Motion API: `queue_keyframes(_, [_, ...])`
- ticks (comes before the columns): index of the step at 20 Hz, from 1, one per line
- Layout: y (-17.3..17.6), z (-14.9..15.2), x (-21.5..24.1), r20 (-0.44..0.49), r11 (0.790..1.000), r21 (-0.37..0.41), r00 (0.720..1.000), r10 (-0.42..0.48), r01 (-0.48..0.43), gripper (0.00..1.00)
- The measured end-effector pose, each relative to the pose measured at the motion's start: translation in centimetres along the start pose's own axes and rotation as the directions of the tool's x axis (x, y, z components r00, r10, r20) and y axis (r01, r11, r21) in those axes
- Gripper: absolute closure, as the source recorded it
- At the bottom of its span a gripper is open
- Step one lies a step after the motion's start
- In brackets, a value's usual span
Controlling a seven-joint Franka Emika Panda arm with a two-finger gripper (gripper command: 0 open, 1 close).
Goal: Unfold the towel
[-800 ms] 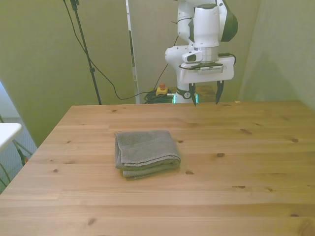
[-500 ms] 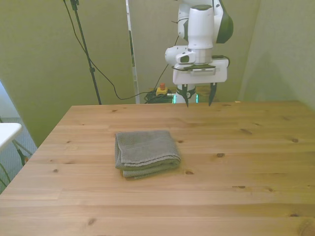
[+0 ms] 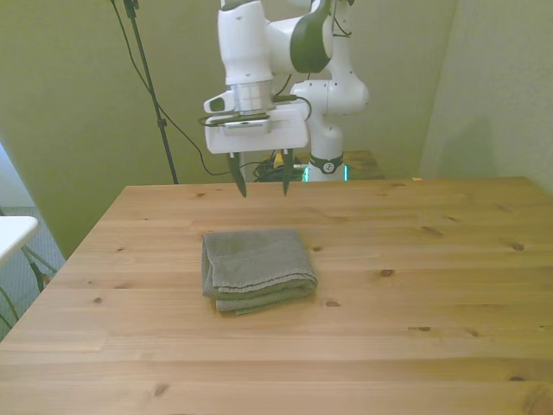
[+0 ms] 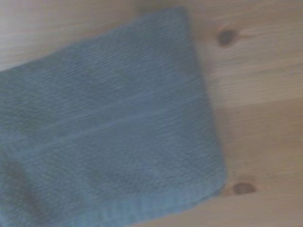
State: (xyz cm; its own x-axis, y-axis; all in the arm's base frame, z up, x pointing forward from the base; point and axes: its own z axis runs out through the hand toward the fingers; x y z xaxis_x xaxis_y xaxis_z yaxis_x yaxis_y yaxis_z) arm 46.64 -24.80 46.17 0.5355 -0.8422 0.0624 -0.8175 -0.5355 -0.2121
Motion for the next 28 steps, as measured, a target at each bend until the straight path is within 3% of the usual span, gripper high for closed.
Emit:
queue_keyframes(3, [1.6,0.2,3.9,0.031,0.999,0.018,0.999,0.034,-0.034,0.0])
queue_keyframes(8, [2.9,0.9,6.0,0.1,0.993,0.058,0.99,0.097,-0.104,0.0])
queue_keyframes(13, [6.0,1.9,11.3,0.095,0.985,0.056,0.983,0.159,-0.165,0.0])
queue_keyframes(16, [5.9,2.6,13.3,0.093,0.982,0.088,0.983,0.157,-0.166,0.0])
queue_keyframes(25, [5.9,6.8,15.0,0.276,0.969,0.214,0.959,0.065,-0.128,0.0])
queue_keyframes(26, [5.9,7.1,15.1,0.29,0.968,0.22,0.956,0.054,-0.122,1.0])
queue_keyframes(28, [5.7,7.8,15.0,0.302,0.965,0.236,0.952,0.038,-0.113,1.0])
